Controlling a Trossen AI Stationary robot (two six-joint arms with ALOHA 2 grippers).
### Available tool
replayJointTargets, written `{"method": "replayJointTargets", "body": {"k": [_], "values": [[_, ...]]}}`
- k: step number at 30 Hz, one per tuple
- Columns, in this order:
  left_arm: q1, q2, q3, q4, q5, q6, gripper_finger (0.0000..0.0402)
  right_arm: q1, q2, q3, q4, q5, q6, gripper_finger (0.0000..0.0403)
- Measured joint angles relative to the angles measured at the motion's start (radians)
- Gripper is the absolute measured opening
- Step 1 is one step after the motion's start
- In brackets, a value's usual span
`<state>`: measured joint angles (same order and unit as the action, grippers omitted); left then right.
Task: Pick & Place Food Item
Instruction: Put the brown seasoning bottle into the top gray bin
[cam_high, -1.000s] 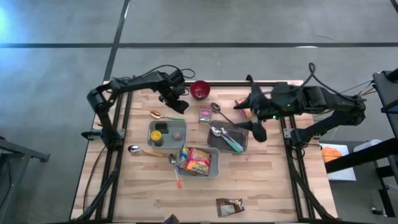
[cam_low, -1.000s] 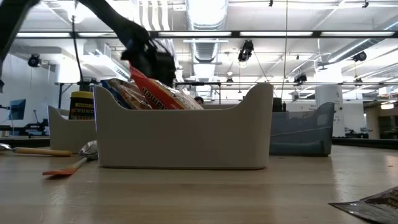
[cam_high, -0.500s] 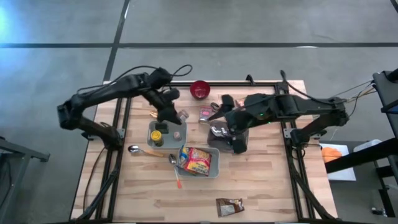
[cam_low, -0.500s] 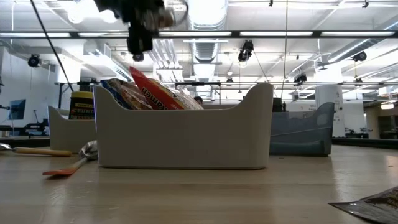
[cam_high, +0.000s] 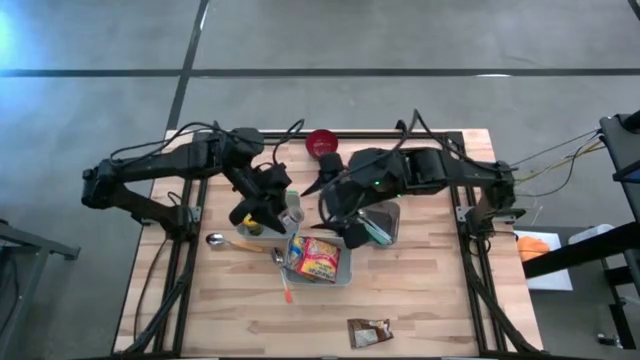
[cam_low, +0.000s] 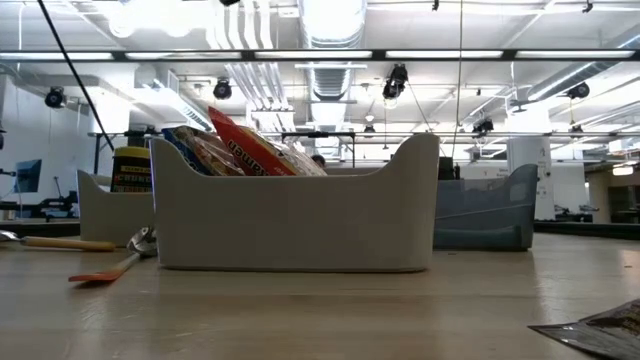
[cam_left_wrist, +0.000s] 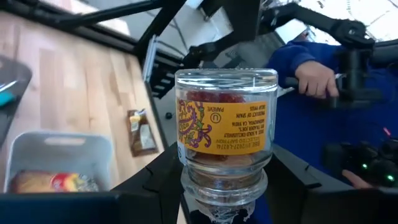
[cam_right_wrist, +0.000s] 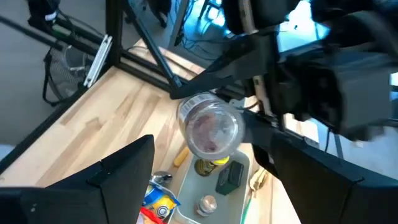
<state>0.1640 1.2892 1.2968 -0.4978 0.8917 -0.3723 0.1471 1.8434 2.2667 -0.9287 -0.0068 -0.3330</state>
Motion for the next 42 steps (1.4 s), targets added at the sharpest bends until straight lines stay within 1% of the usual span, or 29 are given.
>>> {"method": "replayJointTargets", "body": {"k": [4, 7, 15, 20, 25, 28, 33, 35, 42], "values": [[-0.021, 0.0, 0.0, 0.045, 0.002, -0.003, 0.0165, 0.002, 0.067, 0.089, -0.044, -0.006, -0.012, 0.0317], [-0.022, 0.0, 0.0, 0.05, 0.004, -0.013, 0.0165, 0.001, 0.074, 0.085, -0.023, -0.046, -0.016, 0.0317], [-0.022, 0.029, 0.0, 0.067, 0.021, -0.002, 0.0165, 0.0, 0.085, 0.09, 0.005, -0.052, -0.027, 0.0317], [-0.022, 0.046, 0.0, 0.121, 0.05, -0.003, 0.0165, 0.001, 0.097, 0.086, -0.006, -0.059, -0.027, 0.0317], [-0.022, 0.048, 0.0, 0.123, 0.065, -0.003, 0.0165, 0.002, 0.1, 0.086, 0.0, -0.089, -0.027, 0.0314], [-0.022, 0.048, 0.0, 0.125, 0.069, -0.003, 0.0165, 0.001, 0.098, 0.086, 0.002, -0.092, -0.027, 0.029], [-0.022, 0.048, 0.0, 0.154, 0.071, -0.019, 0.0165, 0.0, 0.098, 0.086, 0.007, -0.094, -0.027, 0.0213], [-0.022, 0.048, 0.0, 0.159, 0.073, -0.022, 0.0165, -0.002, 0.098, 0.086, 0.006, -0.098, -0.027, 0.019], [-0.022, 0.048, 0.0, 0.166, 0.074, -0.022, 0.0165, -0.002, 0.099, 0.086, 0.007, -0.099, -0.04, 0.0185]]}}
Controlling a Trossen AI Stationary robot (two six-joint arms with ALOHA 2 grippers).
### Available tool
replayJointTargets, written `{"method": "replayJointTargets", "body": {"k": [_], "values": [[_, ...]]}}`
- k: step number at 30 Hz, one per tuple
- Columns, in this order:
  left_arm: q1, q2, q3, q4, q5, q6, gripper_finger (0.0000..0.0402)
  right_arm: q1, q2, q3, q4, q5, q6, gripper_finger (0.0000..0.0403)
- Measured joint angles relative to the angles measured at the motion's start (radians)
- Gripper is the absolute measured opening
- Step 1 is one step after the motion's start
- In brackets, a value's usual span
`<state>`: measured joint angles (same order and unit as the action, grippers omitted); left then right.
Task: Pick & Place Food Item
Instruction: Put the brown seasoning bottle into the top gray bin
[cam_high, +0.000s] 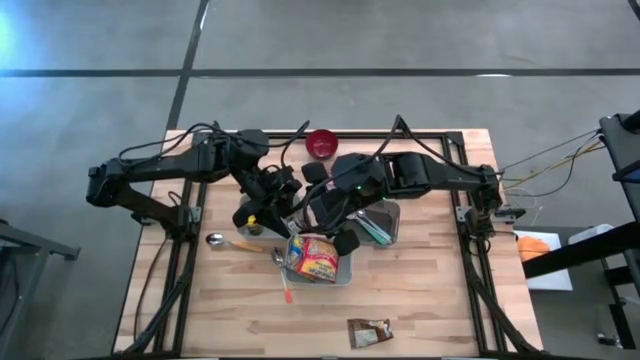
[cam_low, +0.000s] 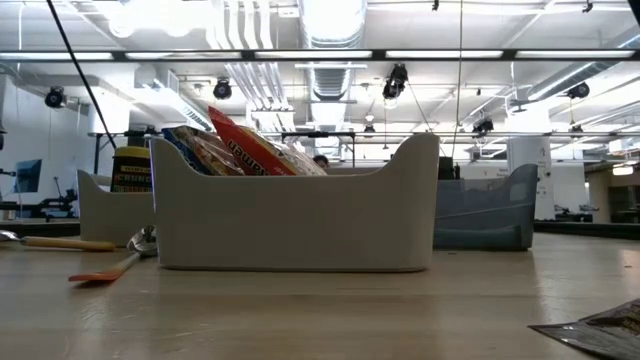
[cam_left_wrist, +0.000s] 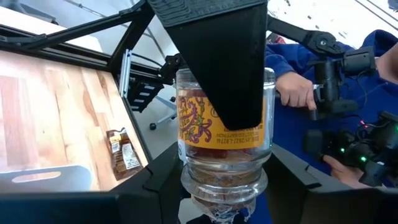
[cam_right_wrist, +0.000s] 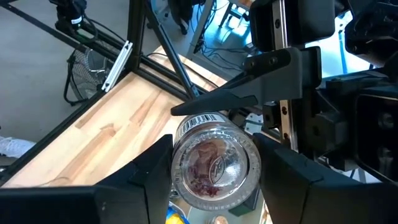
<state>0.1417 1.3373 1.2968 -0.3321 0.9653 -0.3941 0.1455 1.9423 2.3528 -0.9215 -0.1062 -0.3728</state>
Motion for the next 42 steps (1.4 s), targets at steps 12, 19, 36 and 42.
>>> {"method": "replayJointTargets", "body": {"k": [12, 19, 36, 42], "values": [[0.004, -0.015, 0.0, 0.066, -0.004, -0.15, 0.0286, 0.004, -0.04, -0.002, 0.008, 0.063, 0.057, 0.0185], [0.028, -0.068, 0.001, 0.104, -0.064, -0.186, 0.036, 0.006, -0.12, 0.0, 0.028, 0.156, 0.134, 0.0185], [0.041, -0.275, 0.001, 0.265, -0.682, 0.056, 0.0275, -0.008, -0.332, -0.049, 0.222, 0.441, 0.505, 0.0185], [0.041, -0.282, 0.001, 0.257, -0.685, 0.058, 0.0271, -0.008, -0.506, -0.261, 0.283, 0.531, 0.56, 0.0185]]}}
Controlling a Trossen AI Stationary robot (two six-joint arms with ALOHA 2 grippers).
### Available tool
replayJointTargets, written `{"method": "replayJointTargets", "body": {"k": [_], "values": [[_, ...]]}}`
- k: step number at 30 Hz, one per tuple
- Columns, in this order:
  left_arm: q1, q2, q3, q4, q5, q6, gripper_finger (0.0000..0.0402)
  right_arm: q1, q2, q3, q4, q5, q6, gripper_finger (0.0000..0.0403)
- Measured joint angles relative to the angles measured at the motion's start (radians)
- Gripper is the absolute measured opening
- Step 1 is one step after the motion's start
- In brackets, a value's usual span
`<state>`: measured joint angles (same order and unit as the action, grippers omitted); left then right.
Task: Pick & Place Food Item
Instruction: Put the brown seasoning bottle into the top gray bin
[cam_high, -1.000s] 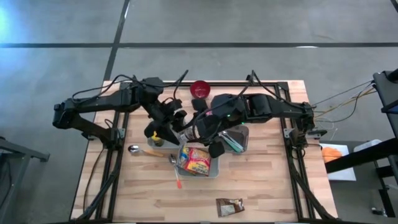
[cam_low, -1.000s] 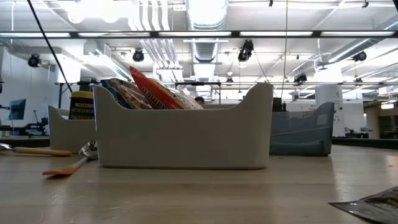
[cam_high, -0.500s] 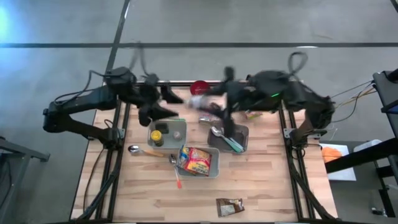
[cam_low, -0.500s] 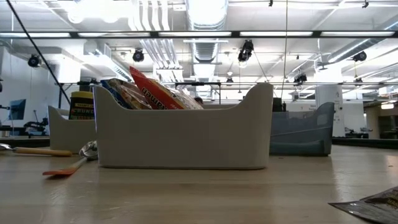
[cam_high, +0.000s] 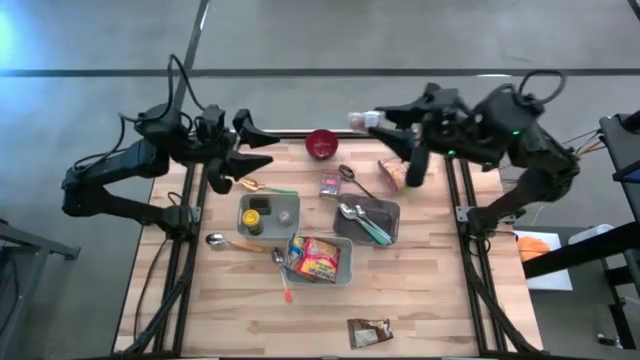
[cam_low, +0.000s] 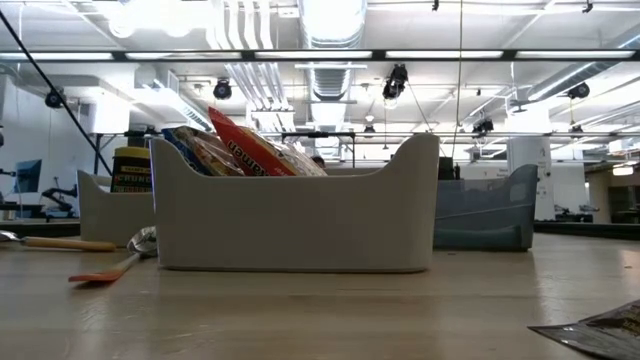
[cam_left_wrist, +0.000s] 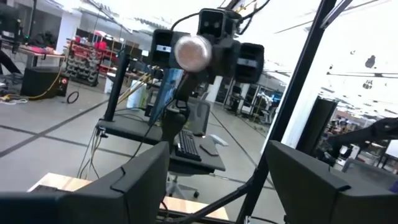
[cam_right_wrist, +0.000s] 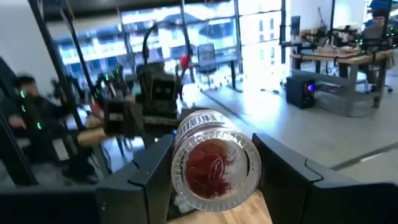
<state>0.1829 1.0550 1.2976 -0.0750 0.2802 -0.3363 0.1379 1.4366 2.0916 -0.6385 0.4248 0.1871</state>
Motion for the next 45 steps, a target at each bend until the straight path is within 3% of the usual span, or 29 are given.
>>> {"method": "replayJointTargets", "body": {"k": [5, 11, 16, 21, 28, 36, 45], "values": [[0.0, 0.017, -0.002, -0.007, 0.0, -0.001, 0.0271, 0.0, -0.176, -0.282, 0.184, -0.002, 0.037, 0.0185], [0.0, 0.046, -0.003, -0.004, -0.032, 0.008, 0.0271, 0.0, -0.361, -0.669, 0.527, -0.007, 0.146, 0.0185], [0.0, 0.077, -0.003, -0.012, -0.079, 0.15, 0.0271, 0.0, -0.43, -0.96, 0.874, -0.087, 0.295, 0.0185], [-0.003, 0.103, -0.003, -0.031, -0.079, 0.348, 0.0271, -0.001, -0.43, -1.145, 1.136, -0.111, 0.499, 0.0185], [-0.032, 0.145, -0.002, -0.055, -0.149, 0.59, 0.0271, -0.001, -0.314, -1.234, 1.271, -0.112, 0.742, 0.0185], [-0.084, 0.202, -0.002, -0.053, -0.153, 0.619, 0.0271, -0.024, -0.177, -1.22, 1.419, -0.149, 0.854, 0.0185], [-0.134, 0.21, -0.001, -0.059, -0.13, 0.605, 0.0295, -0.039, -0.132, -1.212, 1.447, -0.164, 0.905, 0.0185]]}}
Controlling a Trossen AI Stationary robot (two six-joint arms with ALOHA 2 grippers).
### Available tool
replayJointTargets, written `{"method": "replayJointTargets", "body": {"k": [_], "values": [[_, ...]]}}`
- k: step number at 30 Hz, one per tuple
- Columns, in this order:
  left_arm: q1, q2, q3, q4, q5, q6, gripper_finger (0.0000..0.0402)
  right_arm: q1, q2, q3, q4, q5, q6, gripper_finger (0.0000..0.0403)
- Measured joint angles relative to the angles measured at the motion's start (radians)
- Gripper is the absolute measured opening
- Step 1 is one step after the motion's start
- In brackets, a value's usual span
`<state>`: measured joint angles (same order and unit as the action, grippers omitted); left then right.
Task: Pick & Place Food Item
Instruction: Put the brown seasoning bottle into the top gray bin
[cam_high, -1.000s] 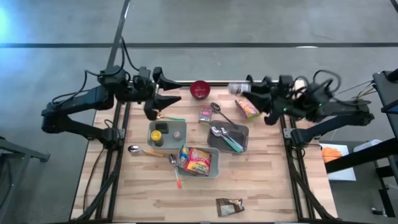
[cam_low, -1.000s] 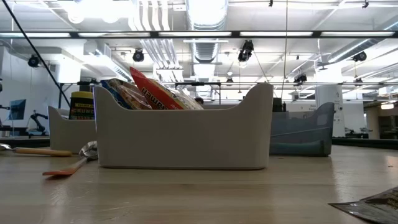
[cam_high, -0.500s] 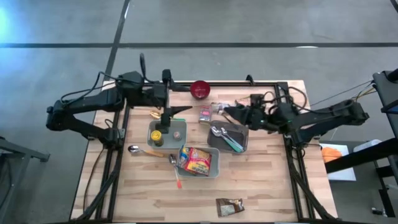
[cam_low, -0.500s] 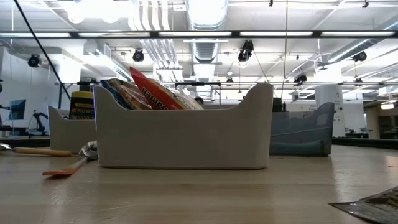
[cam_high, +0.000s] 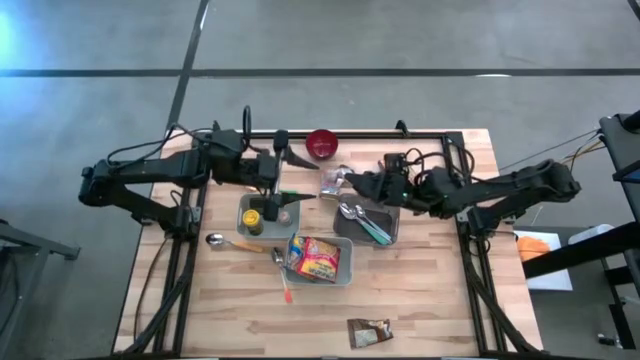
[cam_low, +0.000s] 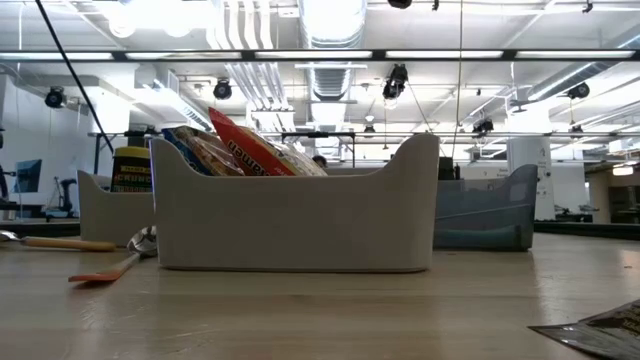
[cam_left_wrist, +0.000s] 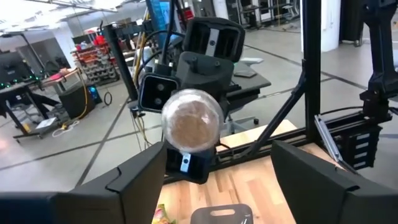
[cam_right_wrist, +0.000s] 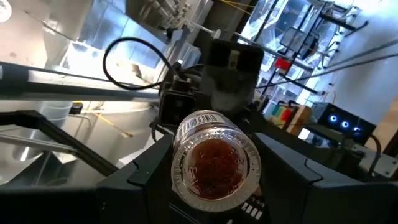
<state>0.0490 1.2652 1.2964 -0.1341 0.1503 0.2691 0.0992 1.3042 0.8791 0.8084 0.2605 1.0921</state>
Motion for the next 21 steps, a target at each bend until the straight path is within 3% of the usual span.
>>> {"method": "replayJointTargets", "body": {"k": [5, 9, 13, 21], "values": [[-0.001, 0.0, 0.0, 0.006, 0.0, 0.004, 0.0333, 0.001, 0.023, 0.0, 0.019, -0.001, 0.032, 0.0185], [-0.008, 0.002, 0.0, 0.014, -0.001, 0.102, 0.0354, 0.001, 0.049, 0.0, 0.056, -0.009, 0.065, 0.0185], [-0.018, 0.011, 0.001, 0.023, -0.025, 0.188, 0.0359, 0.001, 0.07, 0.0, 0.071, -0.009, 0.087, 0.0185], [-0.022, 0.055, 0.001, 0.054, -0.03, 0.204, 0.0359, 0.001, 0.092, 0.0, 0.114, -0.01, 0.106, 0.0185]]}}
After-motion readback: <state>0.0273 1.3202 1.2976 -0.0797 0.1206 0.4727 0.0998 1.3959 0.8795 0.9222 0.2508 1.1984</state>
